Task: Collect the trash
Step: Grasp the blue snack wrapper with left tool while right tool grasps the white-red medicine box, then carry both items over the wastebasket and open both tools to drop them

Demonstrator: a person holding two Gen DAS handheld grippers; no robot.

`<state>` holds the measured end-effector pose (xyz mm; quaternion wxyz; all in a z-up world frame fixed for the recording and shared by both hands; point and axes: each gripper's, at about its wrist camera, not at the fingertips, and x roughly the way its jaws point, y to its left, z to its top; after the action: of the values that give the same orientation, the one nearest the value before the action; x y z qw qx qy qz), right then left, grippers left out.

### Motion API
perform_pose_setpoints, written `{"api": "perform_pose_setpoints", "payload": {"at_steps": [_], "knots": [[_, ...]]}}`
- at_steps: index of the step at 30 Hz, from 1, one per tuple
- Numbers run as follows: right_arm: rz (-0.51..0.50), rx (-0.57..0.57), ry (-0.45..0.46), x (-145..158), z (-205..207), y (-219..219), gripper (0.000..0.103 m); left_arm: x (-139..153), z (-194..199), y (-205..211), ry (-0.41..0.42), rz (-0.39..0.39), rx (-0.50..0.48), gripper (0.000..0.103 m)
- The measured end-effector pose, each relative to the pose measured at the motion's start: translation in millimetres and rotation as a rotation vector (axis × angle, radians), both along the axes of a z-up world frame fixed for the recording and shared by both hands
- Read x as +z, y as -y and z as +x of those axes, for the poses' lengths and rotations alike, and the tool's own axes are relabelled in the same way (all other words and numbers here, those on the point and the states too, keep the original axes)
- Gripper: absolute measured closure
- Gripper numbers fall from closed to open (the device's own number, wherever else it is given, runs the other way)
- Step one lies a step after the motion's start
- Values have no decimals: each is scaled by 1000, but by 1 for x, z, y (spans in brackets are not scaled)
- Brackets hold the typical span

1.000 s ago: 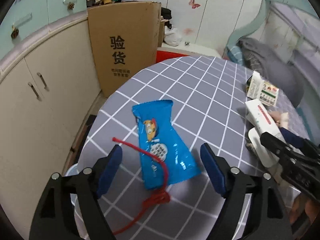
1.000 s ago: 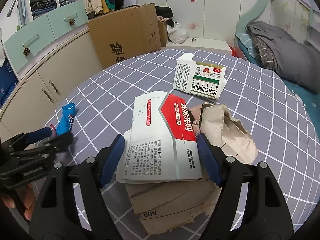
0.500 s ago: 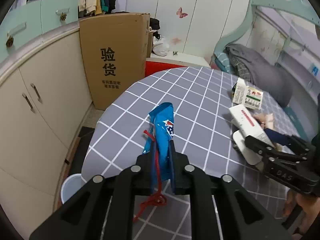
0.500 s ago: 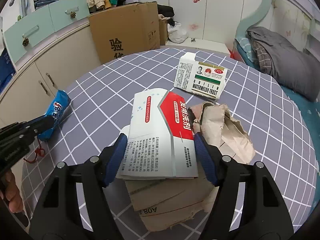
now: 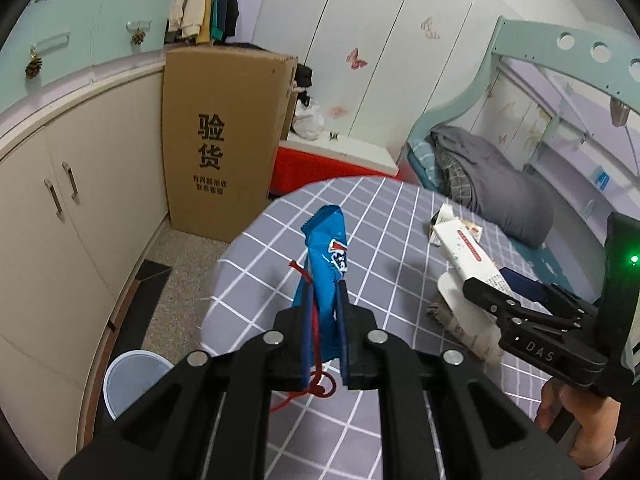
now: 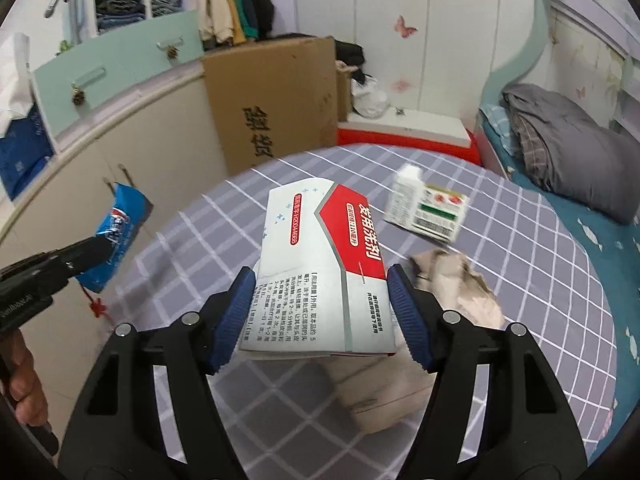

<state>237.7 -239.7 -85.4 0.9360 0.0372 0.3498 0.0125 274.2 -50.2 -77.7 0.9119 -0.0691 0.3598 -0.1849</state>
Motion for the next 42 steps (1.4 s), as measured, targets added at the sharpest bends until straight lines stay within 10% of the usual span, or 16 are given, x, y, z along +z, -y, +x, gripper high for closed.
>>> {"api": "perform_pose_setpoints", "payload": {"at_steps": [17, 34, 38, 42], "knots": [[63, 350, -22, 4, 13, -211, 36, -5, -34, -170, -16, -28, 222, 93], [-6, 401, -187, -113, 61, -349, 36, -164, 26, -303, -358, -58, 405, 91], [-18, 376, -223, -132, 71, -346, 36, -190, 38, -312, -419, -75, 442, 43], [-19, 369, -249, -147, 75, -343, 36, -207, 39, -316, -449, -78, 461, 38]]}}
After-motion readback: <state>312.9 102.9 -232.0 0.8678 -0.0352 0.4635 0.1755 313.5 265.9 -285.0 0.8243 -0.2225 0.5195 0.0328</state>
